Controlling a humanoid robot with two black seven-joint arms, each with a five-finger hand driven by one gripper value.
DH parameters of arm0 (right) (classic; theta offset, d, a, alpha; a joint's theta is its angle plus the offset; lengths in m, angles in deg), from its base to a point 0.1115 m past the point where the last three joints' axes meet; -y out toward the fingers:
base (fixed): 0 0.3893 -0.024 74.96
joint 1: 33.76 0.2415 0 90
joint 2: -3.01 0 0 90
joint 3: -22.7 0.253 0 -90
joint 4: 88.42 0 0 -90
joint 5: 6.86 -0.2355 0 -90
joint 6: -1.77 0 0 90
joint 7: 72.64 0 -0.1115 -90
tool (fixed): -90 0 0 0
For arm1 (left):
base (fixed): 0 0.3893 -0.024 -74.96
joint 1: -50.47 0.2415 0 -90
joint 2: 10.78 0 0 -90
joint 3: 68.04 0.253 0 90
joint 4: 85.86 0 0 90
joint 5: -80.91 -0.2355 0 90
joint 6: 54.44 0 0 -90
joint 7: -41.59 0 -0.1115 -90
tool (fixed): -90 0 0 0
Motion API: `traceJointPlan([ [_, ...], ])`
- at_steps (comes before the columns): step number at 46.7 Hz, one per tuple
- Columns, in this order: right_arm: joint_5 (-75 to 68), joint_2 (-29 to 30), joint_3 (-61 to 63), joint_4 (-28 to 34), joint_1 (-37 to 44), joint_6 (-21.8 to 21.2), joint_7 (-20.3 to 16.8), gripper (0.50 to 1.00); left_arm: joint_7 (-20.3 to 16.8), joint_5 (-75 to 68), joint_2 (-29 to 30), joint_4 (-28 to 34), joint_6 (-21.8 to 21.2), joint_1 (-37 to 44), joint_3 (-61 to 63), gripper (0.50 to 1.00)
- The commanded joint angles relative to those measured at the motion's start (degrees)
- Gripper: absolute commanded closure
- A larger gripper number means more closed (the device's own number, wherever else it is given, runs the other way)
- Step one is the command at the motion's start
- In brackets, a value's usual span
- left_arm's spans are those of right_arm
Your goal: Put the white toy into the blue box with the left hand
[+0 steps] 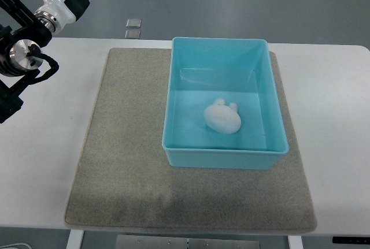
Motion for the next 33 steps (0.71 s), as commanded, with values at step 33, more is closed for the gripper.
traceJointPlan([
  [33, 0.0, 0.0, 0.0, 0.0, 0.0, 0.0, 0.0, 0.564, 0.0, 3.3, -2.9, -0.1, 2.4, 9.4, -5.3, 0.504],
])
